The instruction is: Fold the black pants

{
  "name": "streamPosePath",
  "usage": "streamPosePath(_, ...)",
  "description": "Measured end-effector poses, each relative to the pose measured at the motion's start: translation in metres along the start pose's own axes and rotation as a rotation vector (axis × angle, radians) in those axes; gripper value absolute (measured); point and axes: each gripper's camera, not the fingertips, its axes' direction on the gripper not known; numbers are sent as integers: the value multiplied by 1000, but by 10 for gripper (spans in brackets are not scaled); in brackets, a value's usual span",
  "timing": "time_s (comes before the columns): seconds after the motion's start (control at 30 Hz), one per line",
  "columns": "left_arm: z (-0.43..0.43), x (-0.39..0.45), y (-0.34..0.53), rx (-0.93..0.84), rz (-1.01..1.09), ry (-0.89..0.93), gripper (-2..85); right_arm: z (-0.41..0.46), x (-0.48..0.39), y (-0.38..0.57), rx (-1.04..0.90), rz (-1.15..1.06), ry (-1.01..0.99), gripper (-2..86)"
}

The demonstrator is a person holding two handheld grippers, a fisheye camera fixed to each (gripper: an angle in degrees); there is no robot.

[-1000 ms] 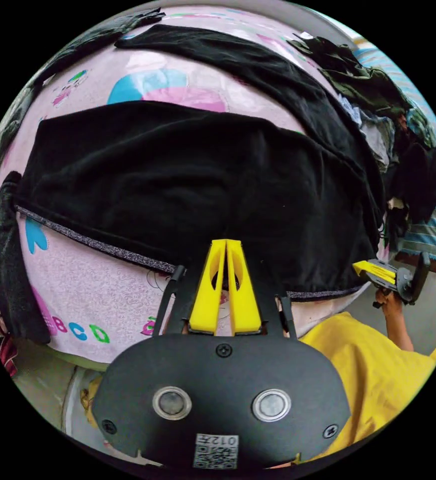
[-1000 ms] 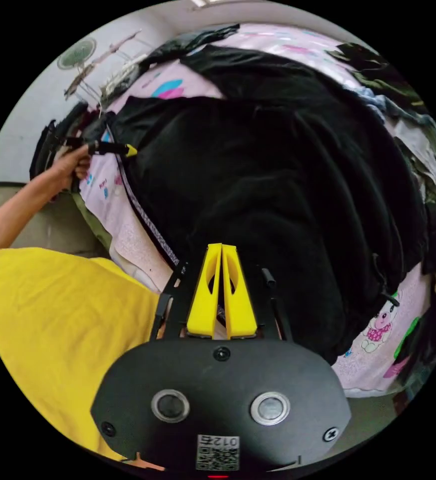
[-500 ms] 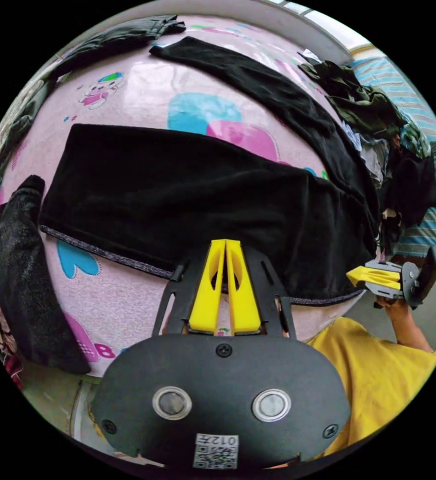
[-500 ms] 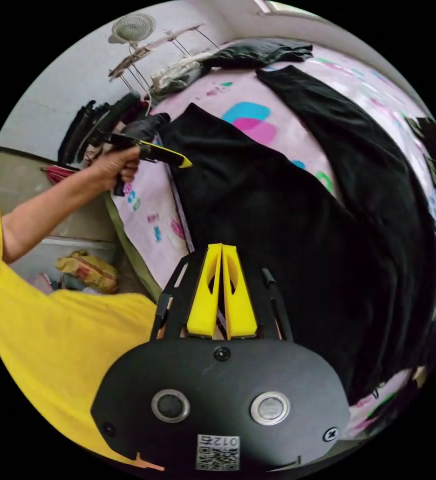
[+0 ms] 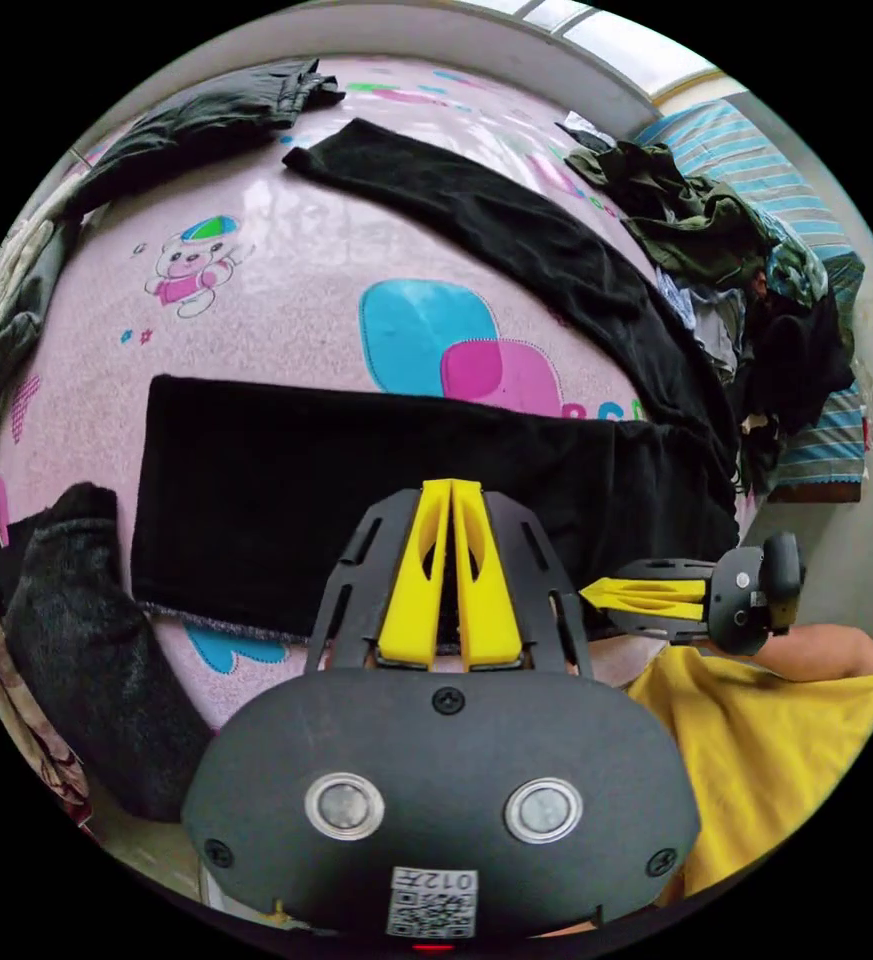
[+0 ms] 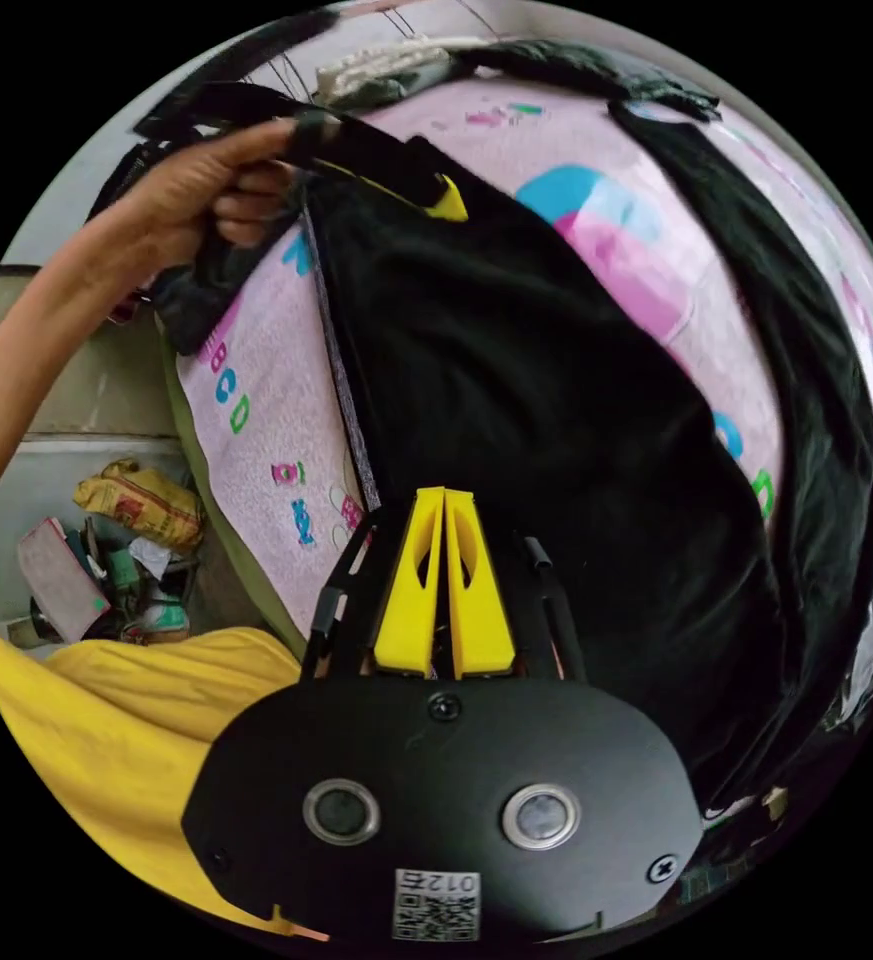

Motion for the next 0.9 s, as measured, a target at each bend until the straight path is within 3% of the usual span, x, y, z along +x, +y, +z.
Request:
streamPosePath(0.07,-3,-6,-12,-64,36,8,1,-7,-8,-18,74,-16,45,5)
streamPosePath(0.17,-8,-11,-18,-139,96,-65,1,16,-7,-36,-30,8,-15,5)
streamPosePath(0.33,-53,-47,-1,-94,-18,-78,0,25,-31,-24,-9,-73,-5,3)
streamPosePath(0.43,-75,-76,17,-68,-96,34,1,23,-42,-20,-13,-119,57,2)
streamPosePath(0.53,-124,-95,50,60,-174,16,3,-2,-30,-6,58,-57,9,0)
streamPosePath(0.67,-180,-139,142,152,-487,-5,16,-30,-7,51,108,9,1,1)
streamPosePath(0.8,-183,-184,230,201,-820,232,45,-35,11,103,88,86,8,1)
streamPosePath(0.9,-176,-201,260,242,-937,398,67,-38,21,135,74,142,-2,1)
